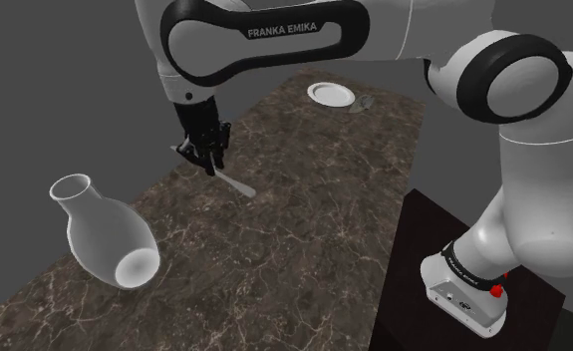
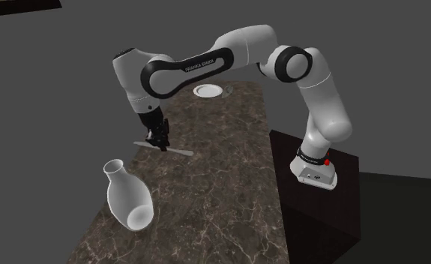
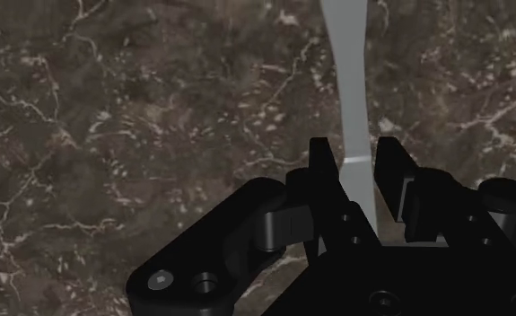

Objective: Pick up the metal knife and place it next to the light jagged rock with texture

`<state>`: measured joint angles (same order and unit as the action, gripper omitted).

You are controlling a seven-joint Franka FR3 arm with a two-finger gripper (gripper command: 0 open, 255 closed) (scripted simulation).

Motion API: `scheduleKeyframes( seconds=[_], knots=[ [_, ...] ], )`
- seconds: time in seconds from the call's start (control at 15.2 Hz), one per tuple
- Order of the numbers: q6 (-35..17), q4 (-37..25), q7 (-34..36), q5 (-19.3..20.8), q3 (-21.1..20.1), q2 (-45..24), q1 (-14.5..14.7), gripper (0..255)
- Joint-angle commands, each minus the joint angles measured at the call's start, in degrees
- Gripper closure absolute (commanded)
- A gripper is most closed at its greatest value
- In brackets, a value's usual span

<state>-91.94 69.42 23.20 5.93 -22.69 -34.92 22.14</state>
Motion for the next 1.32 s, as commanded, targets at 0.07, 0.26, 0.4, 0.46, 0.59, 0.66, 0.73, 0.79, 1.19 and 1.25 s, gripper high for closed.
scheduleKeyframes(
  seconds=[0.07,0.26,0.4,0.46,0.59,0.66,0.73,0.79,1.19,1.25],
  knots=[
    [-2.6,8.4,-3.1,-1.3,0.1,5.6,-4.1,255],
    [-4.7,15.2,-6.6,-2.5,0.5,10.3,-7.8,255],
    [-5.8,19.0,-9.1,-3.1,1.0,13.0,-10.0,255],
    [-6.3,20.7,-10.3,-3.5,1.3,14.3,-11.0,255],
    [-7.1,23.9,-12.9,-4.0,1.9,16.7,-13.0,255],
    [-7.5,25.4,-14.2,-4.2,2.3,17.8,-14.0,255],
    [-7.8,26.8,-15.5,-4.4,2.7,18.8,-14.9,255],
    [-8.1,28.0,-16.8,-4.6,3.1,19.8,-15.8,255],
    [-9.4,34.1,-24.7,-5.1,6.0,24.7,-20.9,255],
    [-9.5,34.9,-26.0,-5.1,6.5,25.3,-21.7,255]
  ],
)
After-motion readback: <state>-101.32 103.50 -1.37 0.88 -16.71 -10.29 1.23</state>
